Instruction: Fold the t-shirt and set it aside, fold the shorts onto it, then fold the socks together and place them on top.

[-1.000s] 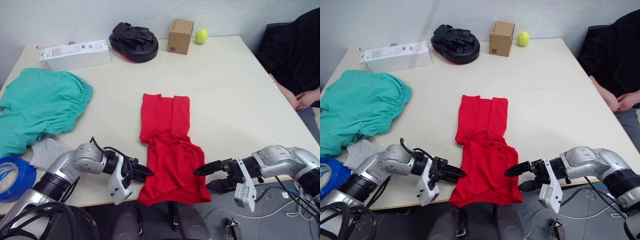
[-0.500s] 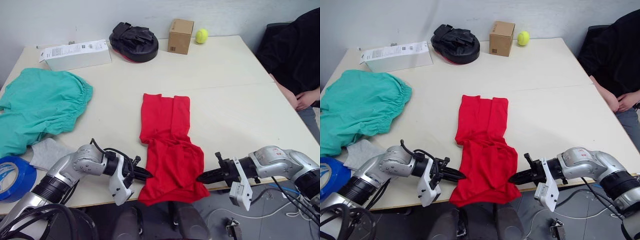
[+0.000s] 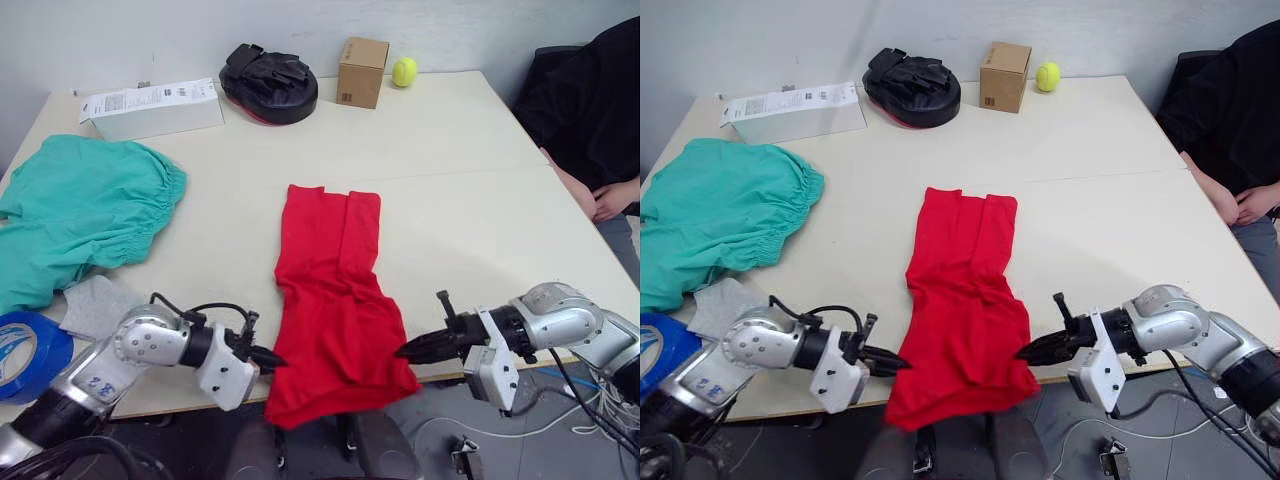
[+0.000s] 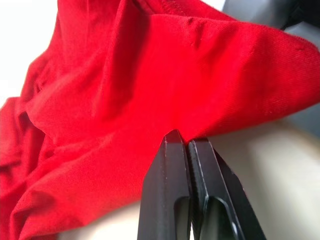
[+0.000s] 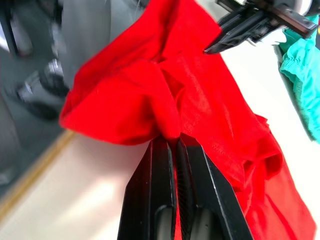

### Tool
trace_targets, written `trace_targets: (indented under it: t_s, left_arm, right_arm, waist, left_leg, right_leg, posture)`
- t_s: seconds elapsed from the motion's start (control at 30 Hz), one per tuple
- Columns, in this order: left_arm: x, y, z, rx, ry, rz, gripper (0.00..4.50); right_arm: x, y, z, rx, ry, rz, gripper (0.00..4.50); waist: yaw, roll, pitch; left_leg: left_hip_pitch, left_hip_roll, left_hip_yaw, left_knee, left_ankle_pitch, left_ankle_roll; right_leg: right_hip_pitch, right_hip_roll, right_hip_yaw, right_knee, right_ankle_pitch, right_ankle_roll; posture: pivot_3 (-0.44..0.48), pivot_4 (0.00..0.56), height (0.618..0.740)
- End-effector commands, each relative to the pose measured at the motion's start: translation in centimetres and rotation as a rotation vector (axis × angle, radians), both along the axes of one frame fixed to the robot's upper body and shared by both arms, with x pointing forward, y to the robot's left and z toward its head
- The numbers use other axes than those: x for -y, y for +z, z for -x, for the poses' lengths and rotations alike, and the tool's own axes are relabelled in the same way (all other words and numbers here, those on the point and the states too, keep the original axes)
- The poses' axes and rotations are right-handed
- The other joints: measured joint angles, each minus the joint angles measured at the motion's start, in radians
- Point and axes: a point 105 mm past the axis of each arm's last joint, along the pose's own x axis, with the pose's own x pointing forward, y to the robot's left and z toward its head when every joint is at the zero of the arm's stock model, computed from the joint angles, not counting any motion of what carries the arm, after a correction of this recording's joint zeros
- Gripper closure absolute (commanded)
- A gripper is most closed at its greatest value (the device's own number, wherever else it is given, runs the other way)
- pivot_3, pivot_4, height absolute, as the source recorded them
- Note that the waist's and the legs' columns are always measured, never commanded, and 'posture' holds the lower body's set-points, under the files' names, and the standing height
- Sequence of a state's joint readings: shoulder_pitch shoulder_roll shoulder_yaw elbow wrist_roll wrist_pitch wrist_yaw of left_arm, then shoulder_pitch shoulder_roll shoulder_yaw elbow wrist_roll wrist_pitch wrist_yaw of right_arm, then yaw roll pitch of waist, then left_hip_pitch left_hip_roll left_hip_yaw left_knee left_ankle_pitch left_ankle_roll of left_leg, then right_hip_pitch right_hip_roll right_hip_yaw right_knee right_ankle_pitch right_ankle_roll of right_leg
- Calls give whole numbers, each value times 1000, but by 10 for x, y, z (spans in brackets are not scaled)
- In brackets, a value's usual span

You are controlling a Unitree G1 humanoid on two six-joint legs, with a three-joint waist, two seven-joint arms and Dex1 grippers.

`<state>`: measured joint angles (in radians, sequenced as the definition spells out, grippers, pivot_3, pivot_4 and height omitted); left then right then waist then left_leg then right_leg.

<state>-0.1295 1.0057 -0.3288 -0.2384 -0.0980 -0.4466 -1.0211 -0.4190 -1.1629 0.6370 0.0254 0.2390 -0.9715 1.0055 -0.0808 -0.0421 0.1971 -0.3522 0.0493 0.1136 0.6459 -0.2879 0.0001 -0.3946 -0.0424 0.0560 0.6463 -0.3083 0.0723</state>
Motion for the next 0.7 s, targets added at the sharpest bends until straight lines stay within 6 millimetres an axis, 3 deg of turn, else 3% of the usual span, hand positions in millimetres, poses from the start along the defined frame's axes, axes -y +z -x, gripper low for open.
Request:
trace_targets:
  t_s: [0.03,0.1,0.43,0.7]
  left_arm:
    - [2,16,15,-18,-14,22,4500]
    - [3,19,24,-44,-13,22,4500]
    - [13,37,45,-150,26,77,4500]
    - [8,40,57,-256,48,55,4500]
  right_arm:
    - [-3,12,8,-11,42,-5,4450]
    - [-3,12,13,-33,57,3,4450]
    - [4,17,25,-187,30,20,4450]
    - [10,25,42,-275,46,58,4450]
  waist:
    - [1,0,0]
    - [1,0,0]
    - [7,0,1]
    - [10,0,1]
  left_leg:
    - [0,0,0,0,0,0]
    - [0,0,-1,0,0,0]
    - [-1,-1,-2,0,-1,1]
    - [-1,-1,-2,-1,-1,1]
  right_leg:
    - [0,0,0,0,-2,-3]
    - [1,-1,0,-1,-8,-14]
    - [2,-2,-2,-3,-8,-15]
    - [2,-1,-2,-5,-9,-15]
  posture:
    - [0,150,740]
    - [0,150,740]
    - [0,150,740]
    - [0,150,740]
